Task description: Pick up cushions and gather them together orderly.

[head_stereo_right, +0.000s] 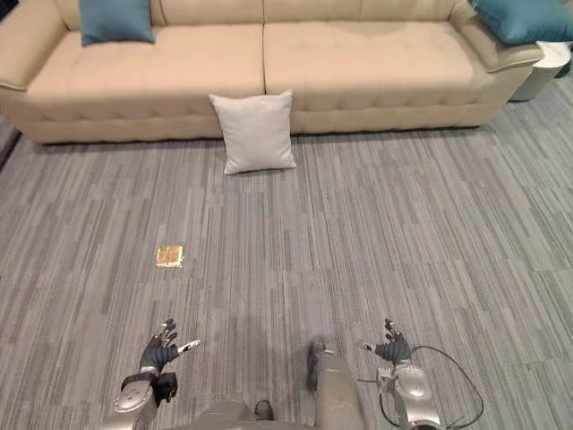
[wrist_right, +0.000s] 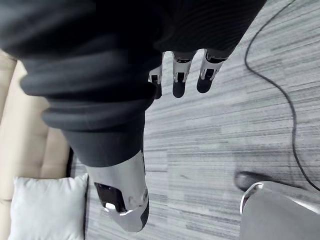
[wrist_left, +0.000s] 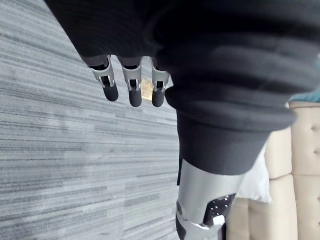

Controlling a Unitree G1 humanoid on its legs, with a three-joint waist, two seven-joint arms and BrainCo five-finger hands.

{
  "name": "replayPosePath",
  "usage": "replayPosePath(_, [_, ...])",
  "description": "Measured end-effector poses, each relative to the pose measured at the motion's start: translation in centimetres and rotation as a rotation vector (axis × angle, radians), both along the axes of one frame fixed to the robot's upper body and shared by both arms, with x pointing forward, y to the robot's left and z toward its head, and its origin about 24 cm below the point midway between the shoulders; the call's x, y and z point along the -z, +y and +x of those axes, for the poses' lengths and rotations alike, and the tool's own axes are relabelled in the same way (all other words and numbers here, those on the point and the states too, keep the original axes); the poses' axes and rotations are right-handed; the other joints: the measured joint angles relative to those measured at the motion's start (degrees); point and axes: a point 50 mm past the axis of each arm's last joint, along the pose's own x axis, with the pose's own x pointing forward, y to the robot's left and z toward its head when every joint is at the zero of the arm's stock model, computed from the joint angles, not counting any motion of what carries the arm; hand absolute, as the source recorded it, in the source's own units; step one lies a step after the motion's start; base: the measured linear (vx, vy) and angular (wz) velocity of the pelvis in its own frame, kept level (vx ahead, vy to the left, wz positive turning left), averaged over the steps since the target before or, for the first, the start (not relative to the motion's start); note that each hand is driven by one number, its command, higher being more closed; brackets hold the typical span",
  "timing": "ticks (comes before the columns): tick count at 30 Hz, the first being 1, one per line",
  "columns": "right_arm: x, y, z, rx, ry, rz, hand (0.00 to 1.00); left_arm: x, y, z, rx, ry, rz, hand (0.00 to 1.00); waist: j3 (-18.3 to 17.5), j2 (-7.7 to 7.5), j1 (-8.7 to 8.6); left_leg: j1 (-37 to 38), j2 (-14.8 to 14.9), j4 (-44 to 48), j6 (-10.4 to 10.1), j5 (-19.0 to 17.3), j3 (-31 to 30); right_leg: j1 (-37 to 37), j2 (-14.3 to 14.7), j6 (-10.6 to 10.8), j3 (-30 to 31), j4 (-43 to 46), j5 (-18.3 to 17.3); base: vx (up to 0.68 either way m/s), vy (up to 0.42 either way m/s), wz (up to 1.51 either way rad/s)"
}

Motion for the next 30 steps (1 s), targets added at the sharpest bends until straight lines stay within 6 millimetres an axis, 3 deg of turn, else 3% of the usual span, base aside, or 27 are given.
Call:
replayPosePath(2, [-0.4, 0.2, 0.8, -0.006, -0.029, 0.0, 0.0, 0.0, -0.3, 0.1, 0.001, -0.005, -0.009, 0.0, -0.05, 0.11, -0.07, -3.0, 1.63, 8.18, -5.42, 3.14, 0.27, -0.26, 0.01, -1.55, -1.04, 5.85, -6.49, 0.59, -0.284, 0.25])
replayPosePath(3, [-0.6, 0.3, 0.9, -0.011, -0.036, -0.001, 0.0, 0.2, -0.5, -0.1, -0.001, 0.002, -0.016, 0.0, 0.08, 0.1, -0.07, -8.55, 3.39, 23.29, -8.21, 7.83, 0.65, 3.7, 0.69, -2.1, -1.79, 5.15, -9.48, 0.72, -0.351, 0.29])
replayPosePath(4, [-0.6, 0.3, 0.9, -0.013, -0.036, -0.002, 0.0, 0.2, -0.5, -0.2, -0.002, 0.004, -0.02, 0.0, 0.31, 0.13, 0.14, -11.57, 5.01, 31.07, -8.75, 8.43, 0.84, 6.25, 1.36, -2.34, -1.87, 3.91, -10.08, 0.72, -0.338, 0.18])
replayPosePath(6, [-0.6, 0.5, 1.0, -0.011, -0.043, -0.002, 0.0, 0.3, -0.5, -0.4, -0.019, 0.006, -0.034, 0.0, 1.47, -0.46, 1.22, -18.86, 9.16, 50.16, -5.46, 6.17, 4.34, 16.04, 3.72, -3.38, -1.54, -1.85, -11.06, 0.57, -0.229, -0.09])
replayPosePath(8, [-0.7, 0.4, 1.0, -0.009, -0.049, -0.004, 0.0, 0.4, -0.6, -0.5, -0.022, 0.007, -0.04, 0.0, 1.92, -1.27, 2.3, -24.83, 10.35, 53.85, -2.62, 4.55, 7.82, 22.47, 4.21, -3.46, -0.66, -6.4, -11.92, 0.5, -0.129, -0.19])
replayPosePath(10, [-0.9, 0.4, 1.5, -0.012, -0.061, -0.005, 0.0, 0.4, -0.7, -0.5, -0.03, 0.004, -0.053, 0.0, 2.19, -1.51, 2.9, -31.31, 9.62, 48.42, -1.15, 3.73, 10.25, 27.05, 4.31, -3.21, 0.19, -10.36, -12.7, 0.47, -0.055, -0.18])
replayPosePath(12, [-0.9, 0.4, 1.5, -0.005, -0.059, -0.002, 0.0, 0.4, -0.8, -0.6, -0.039, 0.005, -0.059, 0.0, 2.5, -2.05, 4.24, -35.73, 4.88, 25.96, -2.31, 5.56, 9.11, 32.31, 3.53, -1.89, 1.51, -15.01, -13.35, 0.49, 0.023, -0.3])
replayPosePath(13, [-0.9, 0.3, 1.6, -0.001, -0.06, -0.002, 0.0, 0.5, -0.8, -0.7, -0.042, 0.01, -0.061, 0.0, 2.52, -1.99, 4.48, -36.03, 3.8, 19.22, -2.66, 7.16, 8.29, 33.74, 3.38, -1.29, 1.89, -16.08, -13.74, 0.51, 0.083, -0.45])
replayPosePath(14, [-0.9, 0.1, 1.5, 0.008, -0.061, 0.0, 0.0, 0.7, -1.0, -1.1, -0.045, 0.018, -0.068, 0.0, 2.22, -1.44, 5.39, -36.56, 2.59, 7.93, -3.0, 11.4, 6.18, 36.49, 3.34, 0.09, 2.88, -18.01, -14.68, 0.53, 0.149, -0.58])
replayPosePath(15, [-0.8, -0.1, 1.3, 0.015, -0.049, 0.001, 0.0, 0.9, -1.1, -1.4, -0.051, 0.027, -0.073, 0.0, 1.94, -0.9, 5.98, -37.31, 2.37, 3.74, -3.25, 14.22, 5.12, 38.59, 3.24, 1.63, 3.68, -18.96, -16.34, 0.65, 0.25, -0.63])
replayPosePath(16, [-0.6, 0.0, 1.2, 0.016, -0.043, 0.004, 0.0, 1.0, -1.1, -1.5, -0.052, 0.034, -0.071, 0.0, 1.81, -1.19, 6.55, -37.57, 2.1, 5.51, -2.04, 17.36, 5.1, 39.59, 2.53, 2.39, 4.24, -18.69, -17.6, 0.7, 0.306, -0.53])
replayPosePath(17, [-0.3, 0.2, 0.7, 0.019, -0.025, 0.01, 0.0, 1.1, -1.1, -1.8, -0.058, 0.045, -0.074, 0.0, 0.89, -2.29, 6.86, -37.94, 0.27, 8.36, 0.98, 20.35, 5.02, 39.62, 0.31, 4.15, 4.81, -14.85, -19.79, 0.62, 0.274, -0.22])
replayPosePath(18, [-0.2, 0.1, 0.5, 0.021, -0.021, 0.011, 0.0, 1.1, -1.2, -1.7, -0.057, 0.043, -0.078, 0.0, 0.47, -2.67, 6.75, -37.97, -0.61, 9.45, 2.23, 20.87, 5.01, 38.47, -0.86, 5.19, 4.74, -11.25, -20.46, 0.68, 0.26, -0.09])
replayPosePath(19, [0.1, 0.1, 0.0, 0.03, -0.004, 0.016, 0.0, 1.2, -1.4, -1.8, -0.053, 0.047, -0.083, 0.0, -0.14, -3.4, 6.45, -37.18, -1.86, 11.74, 4.74, 19.82, 5.24, 34.72, -3.17, 6.48, 5.08, -0.02, -21.2, 0.7, 0.253, 0.1])
replayPosePath(20, [0.5, 0.4, -0.4, 0.036, 0.011, 0.028, 0.0, 1.5, -1.2, -2.0, -0.055, 0.063, -0.077, 0.0, -0.04, -4.73, 5.87, -34.57, -4.13, 13.47, 6.89, 16.65, 5.59, 29.86, -5.94, 8.55, 6.11, 14.86, -18.34, 0.69, 0.25, 0.17])
replayPosePath(21, [0.6, 0.7, -0.5, 0.034, 0.016, 0.037, 0.0, 1.6, -0.9, -2.2, -0.058, 0.075, -0.07, 0.0, 0.04, -5.51, 5.26, -32.54, -5.2, 13.68, 7.47, 15.06, 5.97, 27.76, -7.34, 9.62, 6.95, 22.11, -14.61, 0.69, 0.228, 0.26])
replayPosePath(22, [0.9, 1.3, -0.7, 0.029, 0.024, 0.052, 0.0, 1.9, -0.5, -2.6, -0.062, 0.101, -0.058, 0.0, 0.16, -6.11, 4.74, -28.08, -6.52, 14.03, 8.48, 12.19, 6.21, 23.52, -9.95, 10.32, 7.62, 35.05, -11.62, 0.69, 0.199, 0.12])
replayPosePath(24, [1.0, 2.1, -0.5, -0.006, 0.027, 0.058, 0.0, 2.0, -0.3, -2.9, -0.075, 0.117, -0.046, 0.0, 0.31, -4.83, 4.18, -18.98, -6.65, 11.43, 9.34, 9.1, 5.77, 17.54, -10.71, 5.88, 5.26, 44.24, -14.4, 0.72, 0.196, -0.04])
replayPosePath(27, [0.6, 2.7, 0.4, -0.055, 0.008, 0.042, 0.0, 1.5, 0.0, -1.9, -0.063, 0.092, -0.033, 0.0, 0.72, -3.1, 3.03, -9.57, -5.67, 4.72, 9.47, 9.02, 4.0, 10.82, -6.21, 4.95, 2.45, 34.97, -17.64, 0.59, 0.076, 0.24])
replayPosePath(28, [0.7, 2.6, 0.3, -0.055, 0.011, 0.042, 0.0, 1.4, 0.1, -1.6, -0.055, 0.086, -0.024, 0.0, 0.73, -3.1, 2.43, -7.33, -5.26, 3.56, 9.47, 9.02, 3.27, 8.67, -4.15, 5.13, 1.83, 25.99, -17.95, 0.55, -0.007, 0.48])
replayPosePath(29, [0.7, 2.6, 0.3, -0.054, 0.01, 0.042, 0.0, 1.4, 0.1, -1.5, -0.049, 0.087, -0.017, 0.0, 0.69, -3.19, 1.95, -5.82, -5.14, 2.81, 9.43, 9.01, 2.76, 7.66, -2.74, 5.51, 2.03, 17.57, -17.07, 0.68, -0.046, 0.69])
replayPosePath(30, [0.8, 2.5, 0.0, -0.046, 0.018, 0.042, 0.0, 1.4, 0.1, -1.6, -0.045, 0.089, -0.013, 0.0, 0.41, -3.67, 1.5, -3.9, -5.31, 1.8, 8.33, 8.47, 1.87, 7.58, -0.69, 5.51, 3.46, 4.26, -12.49, 0.47, -0.059, 0.62])
